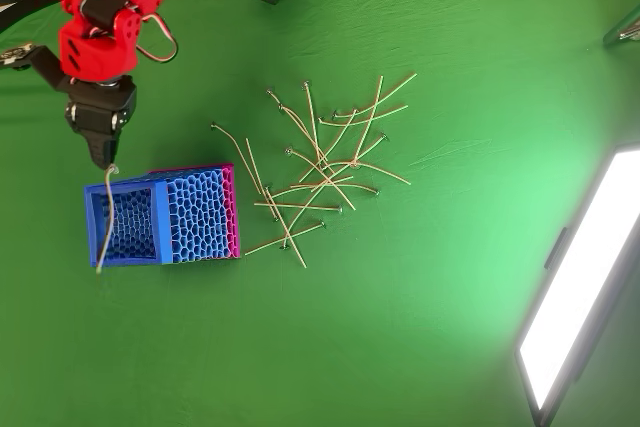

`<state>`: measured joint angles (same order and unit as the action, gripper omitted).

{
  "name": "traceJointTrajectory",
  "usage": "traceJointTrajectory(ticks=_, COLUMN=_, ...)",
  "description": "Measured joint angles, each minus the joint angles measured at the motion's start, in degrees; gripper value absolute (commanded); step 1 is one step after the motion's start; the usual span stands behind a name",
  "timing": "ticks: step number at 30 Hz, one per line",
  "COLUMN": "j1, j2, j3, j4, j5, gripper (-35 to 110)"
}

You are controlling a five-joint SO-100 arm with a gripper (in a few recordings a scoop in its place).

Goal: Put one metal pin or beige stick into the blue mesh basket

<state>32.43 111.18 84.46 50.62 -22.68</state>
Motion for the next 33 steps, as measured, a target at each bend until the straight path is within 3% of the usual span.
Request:
traceJointTrajectory(ticks=14, j1=4.4, j2=-15.1, j3=-16.4, j4=2.2, j5=-0.4, gripper=1)
traceJointTrajectory(ticks=33, j1=-1.4, j2=-30.5, j3=-31.7, j4=2.2, j5=-2.4, gripper=1)
